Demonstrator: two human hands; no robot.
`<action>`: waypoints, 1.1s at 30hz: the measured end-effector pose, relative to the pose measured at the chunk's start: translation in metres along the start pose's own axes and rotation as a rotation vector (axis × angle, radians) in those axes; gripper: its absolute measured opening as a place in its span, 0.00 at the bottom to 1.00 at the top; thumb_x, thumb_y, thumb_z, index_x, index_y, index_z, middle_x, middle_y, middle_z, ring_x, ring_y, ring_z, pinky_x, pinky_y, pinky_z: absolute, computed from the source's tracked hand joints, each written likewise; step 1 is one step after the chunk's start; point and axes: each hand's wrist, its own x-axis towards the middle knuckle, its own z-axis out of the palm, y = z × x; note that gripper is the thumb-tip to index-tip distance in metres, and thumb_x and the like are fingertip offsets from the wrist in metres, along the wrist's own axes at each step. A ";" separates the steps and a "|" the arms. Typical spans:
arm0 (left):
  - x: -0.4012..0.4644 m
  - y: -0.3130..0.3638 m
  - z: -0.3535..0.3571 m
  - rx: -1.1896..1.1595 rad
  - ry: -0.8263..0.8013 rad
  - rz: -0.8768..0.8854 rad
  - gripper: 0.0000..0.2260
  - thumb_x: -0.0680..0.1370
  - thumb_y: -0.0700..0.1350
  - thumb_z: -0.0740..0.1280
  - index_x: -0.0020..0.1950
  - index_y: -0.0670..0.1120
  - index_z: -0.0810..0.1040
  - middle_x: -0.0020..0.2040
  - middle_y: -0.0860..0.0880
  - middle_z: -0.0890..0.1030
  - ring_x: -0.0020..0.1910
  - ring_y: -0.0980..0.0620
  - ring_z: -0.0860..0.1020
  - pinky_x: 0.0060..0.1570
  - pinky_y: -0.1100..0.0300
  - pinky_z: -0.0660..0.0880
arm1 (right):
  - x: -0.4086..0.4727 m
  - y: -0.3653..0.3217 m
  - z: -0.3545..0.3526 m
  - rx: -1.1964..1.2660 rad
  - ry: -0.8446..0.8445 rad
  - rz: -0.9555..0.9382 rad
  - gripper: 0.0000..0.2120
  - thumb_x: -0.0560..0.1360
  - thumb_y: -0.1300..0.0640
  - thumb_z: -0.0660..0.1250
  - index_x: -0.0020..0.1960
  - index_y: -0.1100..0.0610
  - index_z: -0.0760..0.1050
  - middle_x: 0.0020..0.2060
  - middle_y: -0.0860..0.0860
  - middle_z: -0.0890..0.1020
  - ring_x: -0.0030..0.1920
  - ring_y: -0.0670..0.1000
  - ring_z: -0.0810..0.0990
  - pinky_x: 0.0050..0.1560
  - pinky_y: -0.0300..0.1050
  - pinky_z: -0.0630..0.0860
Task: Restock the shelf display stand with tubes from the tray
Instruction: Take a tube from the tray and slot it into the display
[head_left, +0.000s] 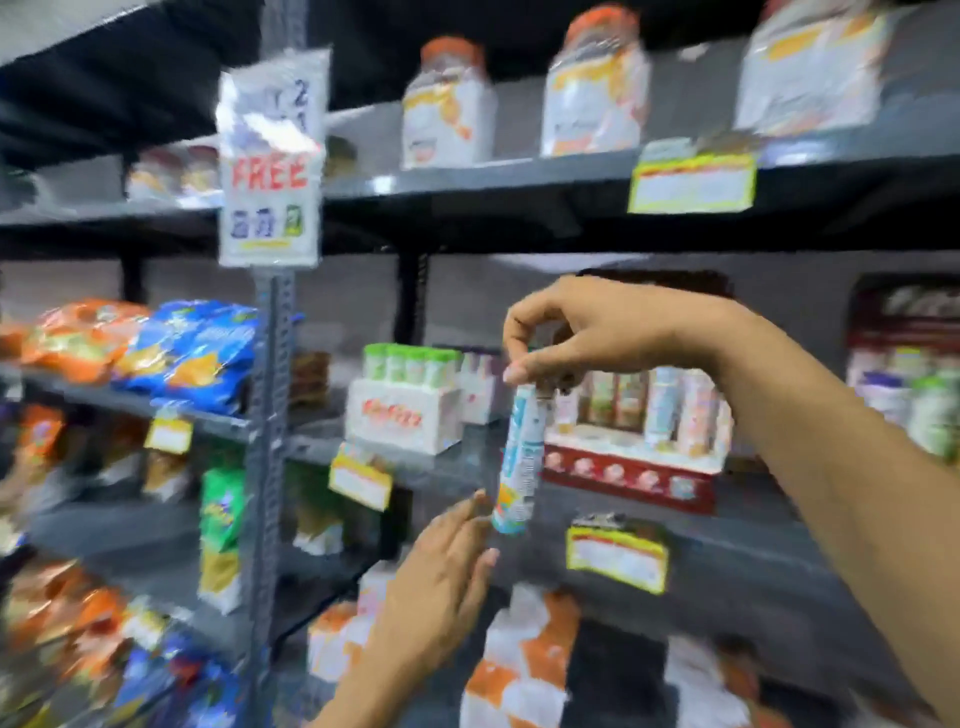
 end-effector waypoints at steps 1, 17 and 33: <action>0.022 0.017 0.012 -0.013 0.001 0.041 0.20 0.80 0.56 0.50 0.67 0.48 0.68 0.69 0.48 0.70 0.67 0.52 0.66 0.67 0.66 0.54 | -0.010 0.015 -0.016 -0.058 0.048 0.044 0.08 0.73 0.52 0.71 0.39 0.52 0.75 0.29 0.45 0.78 0.28 0.43 0.75 0.33 0.36 0.76; 0.145 0.206 0.166 -0.097 -0.176 0.248 0.29 0.76 0.62 0.46 0.73 0.48 0.59 0.74 0.50 0.60 0.71 0.54 0.58 0.68 0.62 0.53 | -0.199 0.174 -0.154 -0.300 0.207 0.669 0.15 0.71 0.60 0.72 0.57 0.54 0.77 0.37 0.48 0.80 0.39 0.48 0.78 0.44 0.44 0.74; 0.143 0.220 0.202 0.167 -0.214 0.087 0.23 0.80 0.58 0.46 0.70 0.52 0.66 0.71 0.54 0.68 0.69 0.57 0.65 0.66 0.62 0.60 | -0.279 0.283 -0.141 -0.154 0.431 0.899 0.18 0.74 0.64 0.69 0.60 0.52 0.71 0.49 0.54 0.79 0.52 0.53 0.79 0.57 0.51 0.77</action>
